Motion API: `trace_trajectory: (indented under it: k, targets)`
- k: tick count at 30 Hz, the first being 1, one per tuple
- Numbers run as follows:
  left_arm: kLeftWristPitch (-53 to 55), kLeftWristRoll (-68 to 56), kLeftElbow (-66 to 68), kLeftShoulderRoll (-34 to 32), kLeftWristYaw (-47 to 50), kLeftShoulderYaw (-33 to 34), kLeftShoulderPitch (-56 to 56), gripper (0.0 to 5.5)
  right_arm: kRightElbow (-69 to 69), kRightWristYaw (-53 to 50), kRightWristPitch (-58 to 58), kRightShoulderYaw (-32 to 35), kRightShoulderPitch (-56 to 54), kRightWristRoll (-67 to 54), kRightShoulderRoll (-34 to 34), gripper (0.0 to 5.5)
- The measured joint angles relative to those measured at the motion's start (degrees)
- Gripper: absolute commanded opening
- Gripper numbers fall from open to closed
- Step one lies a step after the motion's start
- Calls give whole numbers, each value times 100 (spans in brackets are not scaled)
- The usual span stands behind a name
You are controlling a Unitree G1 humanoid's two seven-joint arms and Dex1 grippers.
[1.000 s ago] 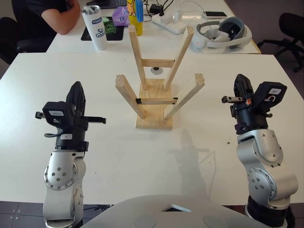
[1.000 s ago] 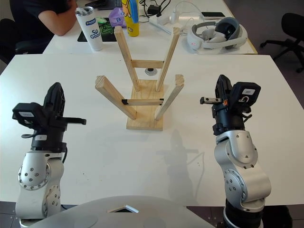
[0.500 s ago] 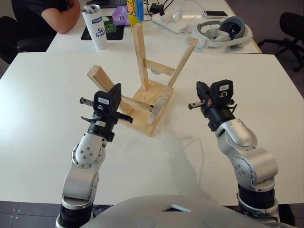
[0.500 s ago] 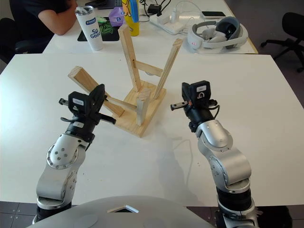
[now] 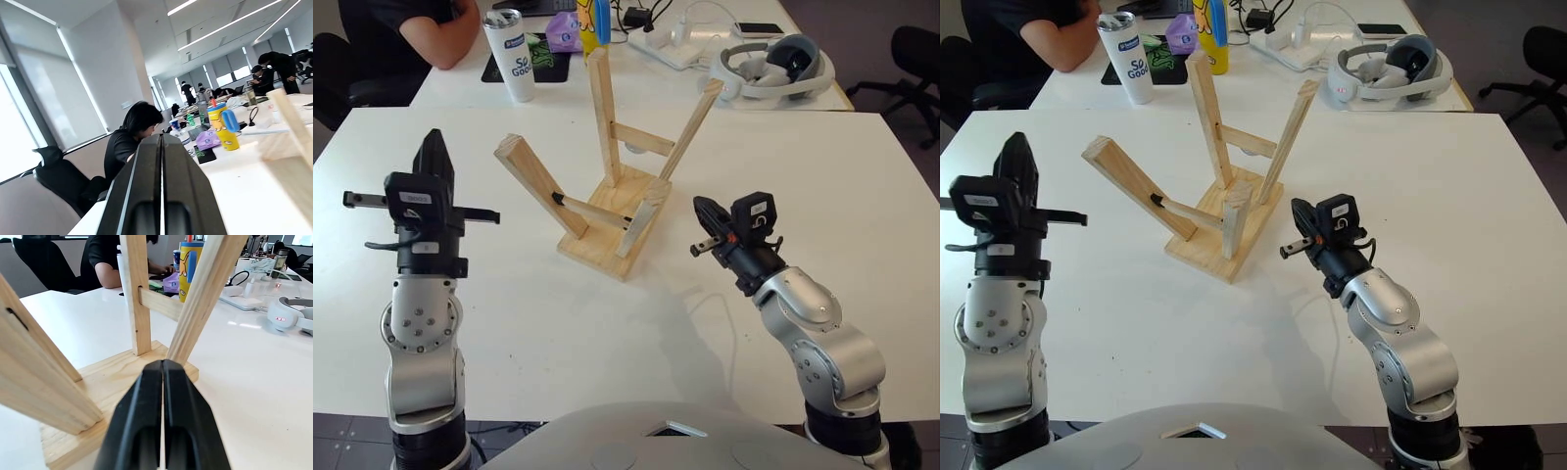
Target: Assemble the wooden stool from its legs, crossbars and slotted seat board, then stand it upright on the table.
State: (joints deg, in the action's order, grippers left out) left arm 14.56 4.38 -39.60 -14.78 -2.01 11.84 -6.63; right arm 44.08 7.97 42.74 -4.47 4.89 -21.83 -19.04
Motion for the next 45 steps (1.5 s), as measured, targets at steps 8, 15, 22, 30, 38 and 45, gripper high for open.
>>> trace_trajectory:
  k: [8,15,22,30,38,45]
  targets:
    - [756,-325,917,45,-669,-863,437,1,84,661,343,-183,37,-344,-324,0]
    - [1017,-234,625,218,-729,-1594,380,1,110,1762,642,257,389,-951,-1298,0]
    - [1166,-80,575,335,-580,-1736,371,1,114,1844,910,172,-177,-1685,-1055,0]
    - [1266,-64,661,523,-485,-1844,463,1,-502,1170,289,-58,-800,-607,-783,0]
    - [1304,29,735,791,-232,-1970,626,1,-534,1214,79,-75,-771,-554,-574,0]
    - [1289,7,-114,1052,49,-1839,-223,1,81,869,397,583,547,-948,-539,0]
